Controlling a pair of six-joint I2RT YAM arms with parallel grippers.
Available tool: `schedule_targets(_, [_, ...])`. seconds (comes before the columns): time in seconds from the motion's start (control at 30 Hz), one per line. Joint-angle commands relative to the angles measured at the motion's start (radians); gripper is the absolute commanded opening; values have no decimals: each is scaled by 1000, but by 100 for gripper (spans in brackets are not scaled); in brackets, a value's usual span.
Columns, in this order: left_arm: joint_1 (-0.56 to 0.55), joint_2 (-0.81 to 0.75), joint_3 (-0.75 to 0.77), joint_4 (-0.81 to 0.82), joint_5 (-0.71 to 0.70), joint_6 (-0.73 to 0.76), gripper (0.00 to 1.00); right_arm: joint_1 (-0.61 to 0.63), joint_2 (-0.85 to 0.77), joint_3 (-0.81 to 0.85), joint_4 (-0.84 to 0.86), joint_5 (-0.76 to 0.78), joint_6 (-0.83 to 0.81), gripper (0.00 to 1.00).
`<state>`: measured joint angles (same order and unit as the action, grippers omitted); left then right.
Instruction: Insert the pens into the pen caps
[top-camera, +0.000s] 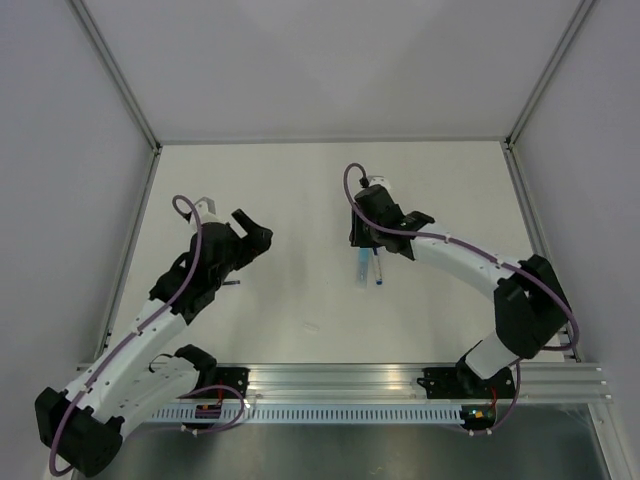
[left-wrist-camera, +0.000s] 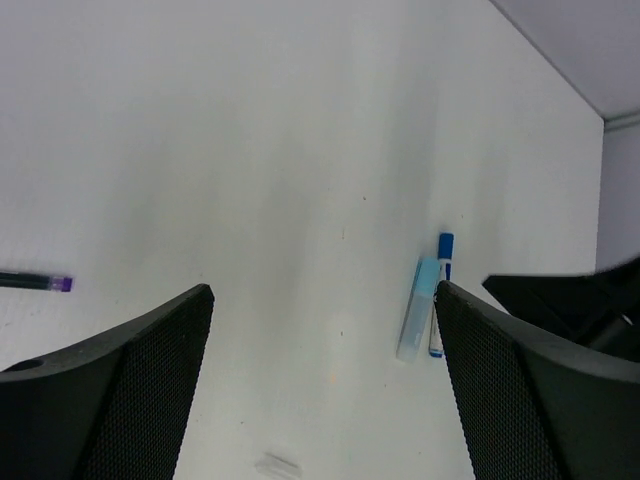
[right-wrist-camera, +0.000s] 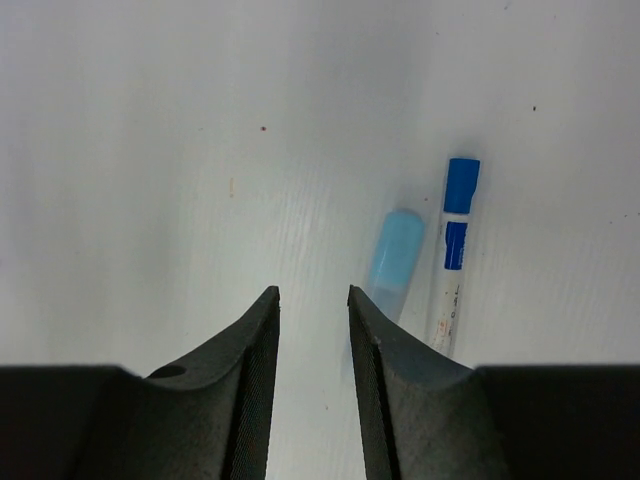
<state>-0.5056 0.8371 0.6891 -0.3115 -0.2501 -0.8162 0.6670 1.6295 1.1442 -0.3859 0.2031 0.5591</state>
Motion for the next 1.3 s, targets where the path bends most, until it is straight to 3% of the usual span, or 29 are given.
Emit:
schedule_targets(0.0, [27, 37, 116, -237, -146, -250, 95, 0, -156, -45, 7, -92, -63, 40])
schedule_targets(0.17, [128, 155, 270, -538, -184, -422, 92, 0, -282, -147, 74, -197, -102, 41])
schedule_targets(0.33, [238, 233, 228, -618, -129, -576, 85, 2, -411, -245, 160, -309, -87, 43])
schedule_targets(0.53, [274, 306, 168, -620, -91, -687, 78, 0, -502, -313, 243, -355, -61, 46])
schedule_targets(0.83, [276, 532, 236, -722, -106, -802, 73, 0, -539, -336, 246, -366, -65, 47])
schedule_targets(1.27, [315, 717, 190, -575, -52, -818, 68, 0, -527, -348, 272, -373, -62, 48])
